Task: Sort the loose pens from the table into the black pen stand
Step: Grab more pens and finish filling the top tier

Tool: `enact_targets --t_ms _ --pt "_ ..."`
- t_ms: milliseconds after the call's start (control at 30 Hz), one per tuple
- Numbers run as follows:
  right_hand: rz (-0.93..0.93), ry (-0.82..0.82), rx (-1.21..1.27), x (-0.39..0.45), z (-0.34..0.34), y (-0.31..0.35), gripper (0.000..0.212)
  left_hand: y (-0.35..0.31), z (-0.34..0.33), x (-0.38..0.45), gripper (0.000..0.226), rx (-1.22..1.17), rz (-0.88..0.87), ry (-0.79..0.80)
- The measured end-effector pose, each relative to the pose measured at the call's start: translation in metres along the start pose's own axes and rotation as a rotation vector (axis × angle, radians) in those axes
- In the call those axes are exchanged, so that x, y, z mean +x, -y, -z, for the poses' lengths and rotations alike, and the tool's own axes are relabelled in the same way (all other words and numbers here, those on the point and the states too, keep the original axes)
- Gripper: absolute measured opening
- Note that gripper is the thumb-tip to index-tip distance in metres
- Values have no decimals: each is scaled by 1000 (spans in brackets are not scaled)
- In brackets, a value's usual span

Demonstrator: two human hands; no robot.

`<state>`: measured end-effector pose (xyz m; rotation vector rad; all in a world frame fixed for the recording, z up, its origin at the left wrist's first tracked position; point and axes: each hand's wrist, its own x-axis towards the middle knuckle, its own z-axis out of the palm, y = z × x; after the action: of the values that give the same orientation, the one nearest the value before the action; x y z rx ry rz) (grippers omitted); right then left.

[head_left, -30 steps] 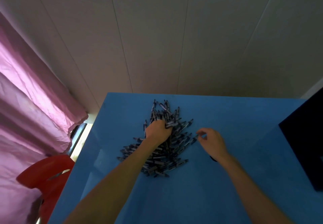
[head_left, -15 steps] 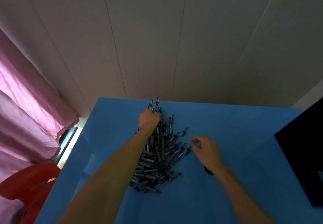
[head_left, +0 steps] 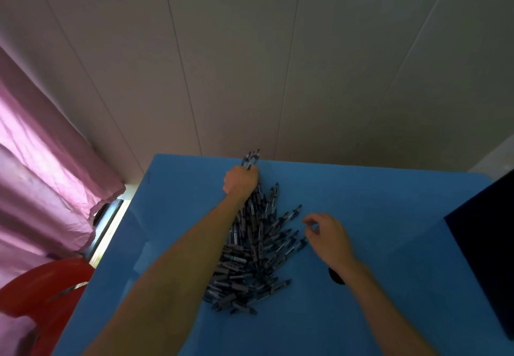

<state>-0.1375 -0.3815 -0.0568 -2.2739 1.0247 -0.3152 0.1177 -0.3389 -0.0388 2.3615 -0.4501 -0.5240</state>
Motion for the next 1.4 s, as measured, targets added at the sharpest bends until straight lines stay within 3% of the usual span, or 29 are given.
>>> enact_targets --t_ms 167,367,667,867,1033,1167,1333,1400 --pt "29 8 12 7 -1 14 18 31 29 31 36 32 -43 6" --pt "45 26 -1 15 -9 29 17 59 40 36 43 74 23 70" --pt "38 40 7 13 -19 32 17 57 35 39 35 192 67 49" --pt "59 31 -7 17 -24 45 16 77 44 29 44 163 10 4" --pt "95 30 6 13 -35 67 17 102 63 16 35 -171 -93 -33" --pt "138 38 0 12 -48 85 17 106 84 -9 4 -512 -149 -147" --pt "196 12 -1 12 -66 111 18 124 92 -24 36 -585 -175 -219" --pt "233 -7 -9 12 -73 118 19 134 88 -32 35 -598 -212 -241"
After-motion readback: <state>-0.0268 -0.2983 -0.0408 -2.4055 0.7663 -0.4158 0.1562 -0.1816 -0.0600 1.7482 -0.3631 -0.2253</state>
